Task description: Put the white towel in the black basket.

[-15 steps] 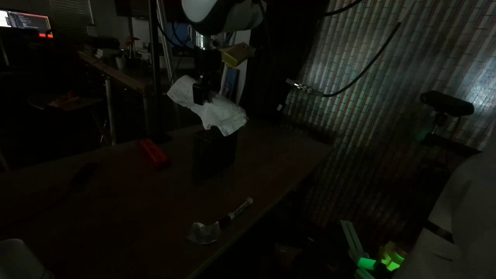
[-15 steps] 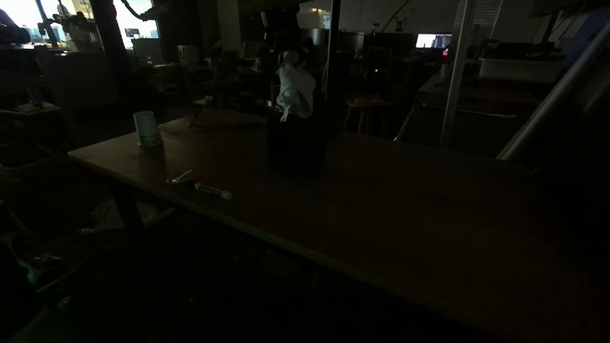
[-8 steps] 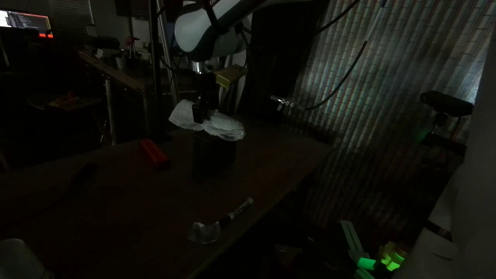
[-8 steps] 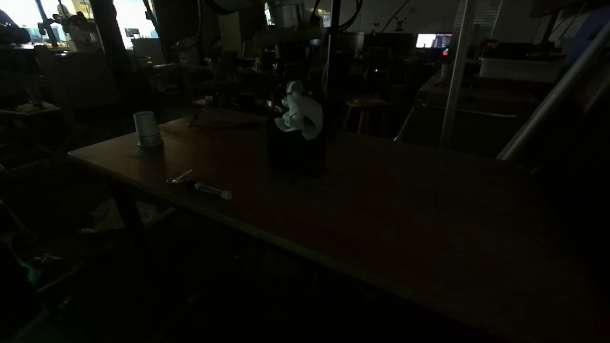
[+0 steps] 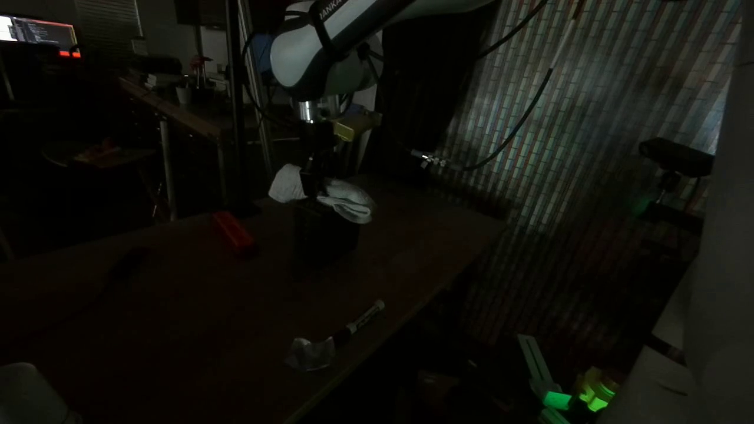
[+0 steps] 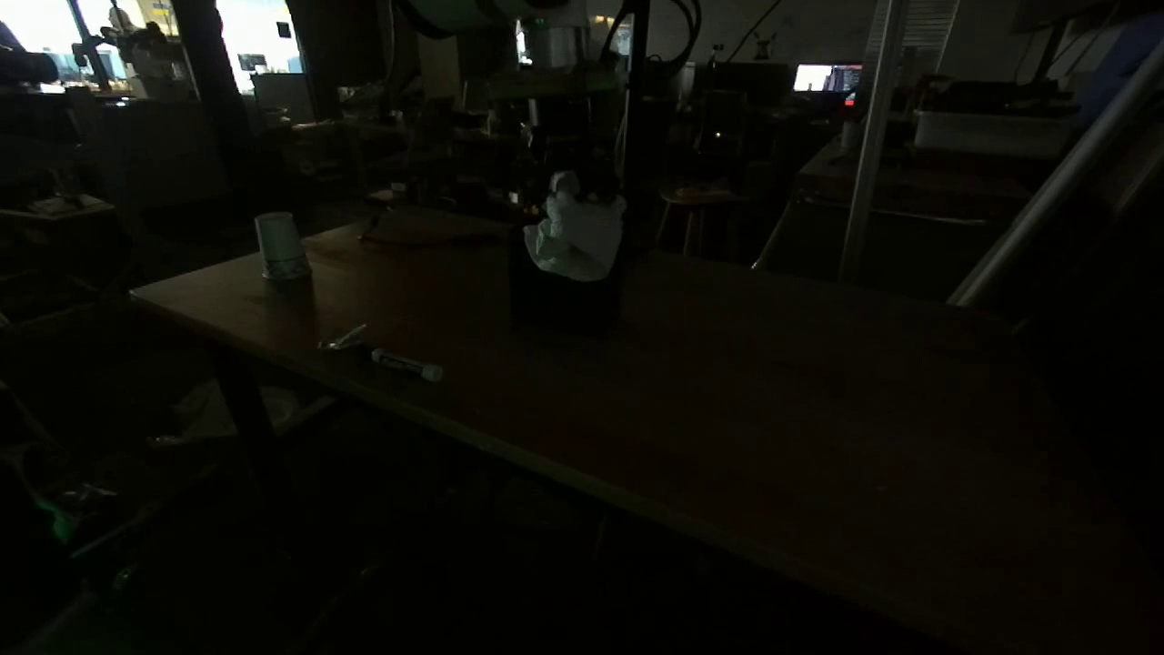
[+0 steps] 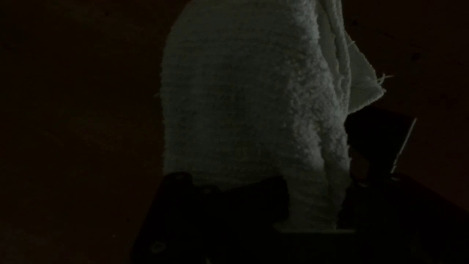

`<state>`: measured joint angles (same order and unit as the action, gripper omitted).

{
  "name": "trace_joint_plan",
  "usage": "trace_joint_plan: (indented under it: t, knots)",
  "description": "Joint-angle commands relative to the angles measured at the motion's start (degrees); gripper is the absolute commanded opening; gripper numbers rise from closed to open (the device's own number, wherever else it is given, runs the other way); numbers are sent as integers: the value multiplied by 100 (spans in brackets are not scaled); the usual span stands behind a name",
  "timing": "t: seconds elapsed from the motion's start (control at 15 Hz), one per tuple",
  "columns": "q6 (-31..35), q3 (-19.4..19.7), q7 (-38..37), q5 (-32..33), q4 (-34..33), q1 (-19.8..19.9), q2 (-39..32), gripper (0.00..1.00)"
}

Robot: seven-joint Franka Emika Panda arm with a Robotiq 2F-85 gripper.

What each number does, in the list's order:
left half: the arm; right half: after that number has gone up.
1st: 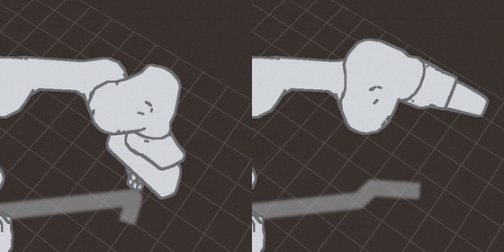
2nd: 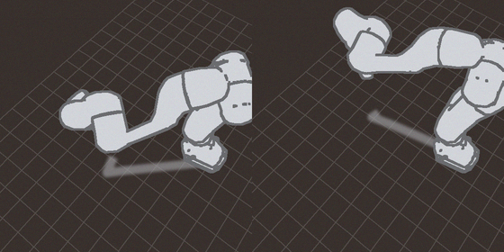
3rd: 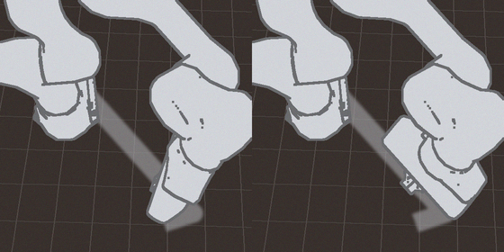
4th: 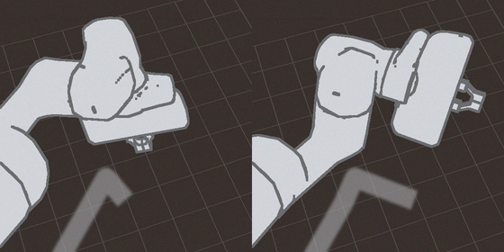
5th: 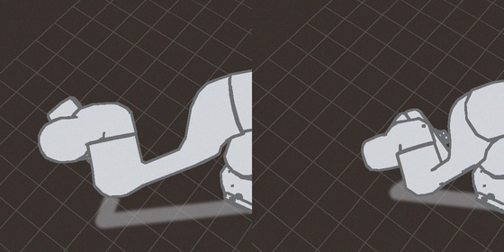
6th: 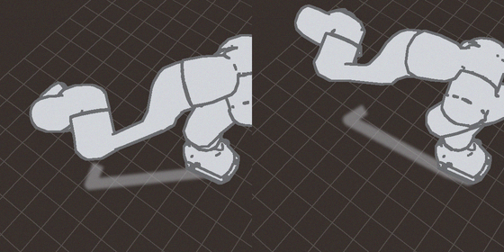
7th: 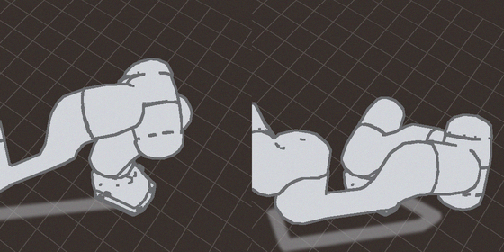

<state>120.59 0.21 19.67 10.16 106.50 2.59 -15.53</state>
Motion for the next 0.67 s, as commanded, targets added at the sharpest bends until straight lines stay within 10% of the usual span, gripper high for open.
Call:
trace_joint_plan:
  t: [0.0, 0.6]
  knots:
    - [-184, -81, 117, -449, -65, 62, -43, 0]
    - [-212, -90, 223, -743, 96, 109, -245, 0]
